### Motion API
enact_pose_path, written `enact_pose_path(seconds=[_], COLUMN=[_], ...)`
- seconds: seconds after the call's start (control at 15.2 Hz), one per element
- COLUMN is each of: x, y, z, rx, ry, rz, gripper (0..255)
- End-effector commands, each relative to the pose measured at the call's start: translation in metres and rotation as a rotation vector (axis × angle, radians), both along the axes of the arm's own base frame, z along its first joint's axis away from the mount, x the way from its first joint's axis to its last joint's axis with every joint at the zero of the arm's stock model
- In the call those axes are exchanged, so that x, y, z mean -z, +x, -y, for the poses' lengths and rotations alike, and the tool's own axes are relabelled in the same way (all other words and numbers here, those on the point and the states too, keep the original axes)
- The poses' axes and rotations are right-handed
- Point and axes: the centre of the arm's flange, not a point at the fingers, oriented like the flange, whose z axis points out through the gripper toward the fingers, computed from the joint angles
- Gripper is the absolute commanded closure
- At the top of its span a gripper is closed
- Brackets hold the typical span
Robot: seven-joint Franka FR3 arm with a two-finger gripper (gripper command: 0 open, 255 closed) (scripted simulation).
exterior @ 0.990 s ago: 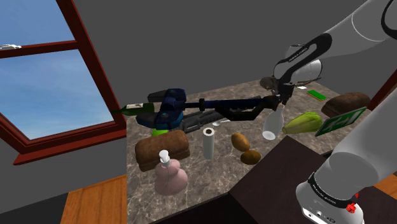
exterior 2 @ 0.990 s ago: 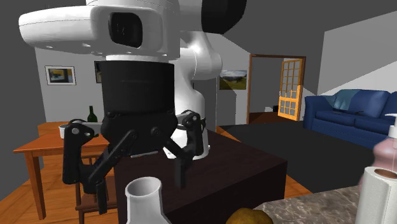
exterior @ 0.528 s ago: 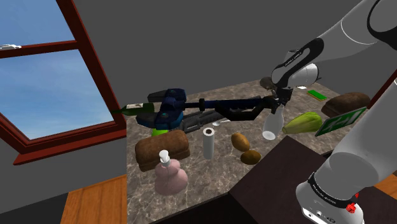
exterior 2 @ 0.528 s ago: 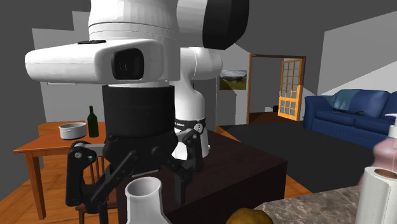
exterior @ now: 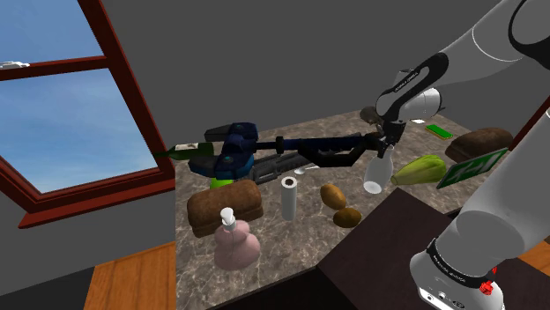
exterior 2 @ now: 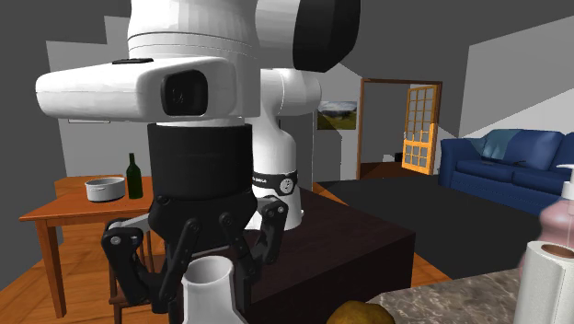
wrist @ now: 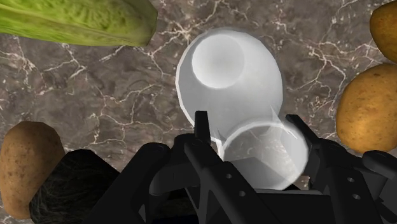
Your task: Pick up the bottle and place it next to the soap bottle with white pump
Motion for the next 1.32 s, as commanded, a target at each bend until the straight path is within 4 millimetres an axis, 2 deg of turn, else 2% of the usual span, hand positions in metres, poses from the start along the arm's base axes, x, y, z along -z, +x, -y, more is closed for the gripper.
enact_pose_path(seconds=[0.0, 0.33, 1.25], x=[0.000, 0.000, -0.074], y=[0.000, 0.000, 0.000], z=[0.000, 0.000, 0.000], rx=[0.000, 0.000, 0.000], ry=[0.000, 0.000, 0.000], rz=[0.000, 0.000, 0.000], gripper=[255, 255, 255])
